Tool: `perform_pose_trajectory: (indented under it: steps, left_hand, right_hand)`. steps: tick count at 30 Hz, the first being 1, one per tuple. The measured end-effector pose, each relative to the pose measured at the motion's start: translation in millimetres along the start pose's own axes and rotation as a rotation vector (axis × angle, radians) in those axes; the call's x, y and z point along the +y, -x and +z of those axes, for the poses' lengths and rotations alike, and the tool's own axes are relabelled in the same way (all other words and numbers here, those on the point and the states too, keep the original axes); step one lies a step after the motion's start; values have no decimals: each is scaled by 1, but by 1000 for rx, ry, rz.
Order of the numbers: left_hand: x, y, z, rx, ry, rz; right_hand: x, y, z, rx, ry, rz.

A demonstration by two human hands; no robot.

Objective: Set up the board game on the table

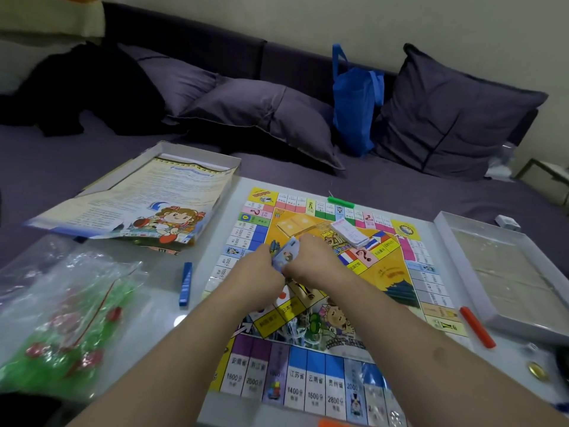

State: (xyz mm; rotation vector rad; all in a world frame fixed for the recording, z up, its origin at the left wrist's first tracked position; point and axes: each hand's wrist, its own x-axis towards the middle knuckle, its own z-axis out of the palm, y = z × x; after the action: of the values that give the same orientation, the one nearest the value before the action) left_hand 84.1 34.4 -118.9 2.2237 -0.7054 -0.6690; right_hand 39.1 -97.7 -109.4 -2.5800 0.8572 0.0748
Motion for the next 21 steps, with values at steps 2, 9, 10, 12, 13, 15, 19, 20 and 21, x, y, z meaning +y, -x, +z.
perform_pose_trajectory:
  steps: [2, 9, 10, 12, 13, 15, 19, 20, 21]
  left_hand:
    - [-1, -1, 2, 6, -12, -2]
    - [-3, -2, 1, 8, 51, -31]
    - [-3, -2, 1, 7, 68, -35]
    - [-3, -3, 1, 10, 83, -34]
    - [-4, -4, 1, 9, 86, -31]
    - [-5, -5, -1, 19, 91, -27]
    - [-3, -4, -14, 40, 185, -27]
    - [1, -2, -19, 54, 216, -9]
    - [5, 1, -23, 61, 256, 12]
  right_hand:
    - [0, -5, -2, -54, -16, 25]
    - [-4, -13, -7, -152, -134, 148]
    - [-5, -14, -6, -140, -166, 159]
    - [-8, -12, -5, -134, -242, 160]
    - [-8, -11, -5, -124, -266, 148]
    - [-6, -7, -9, -113, -312, 129]
    - [-1, 17, -28, -126, -472, 111]
    - [3, 24, -33, -123, -505, 106]
    - [7, 32, -39, -120, -534, 95]
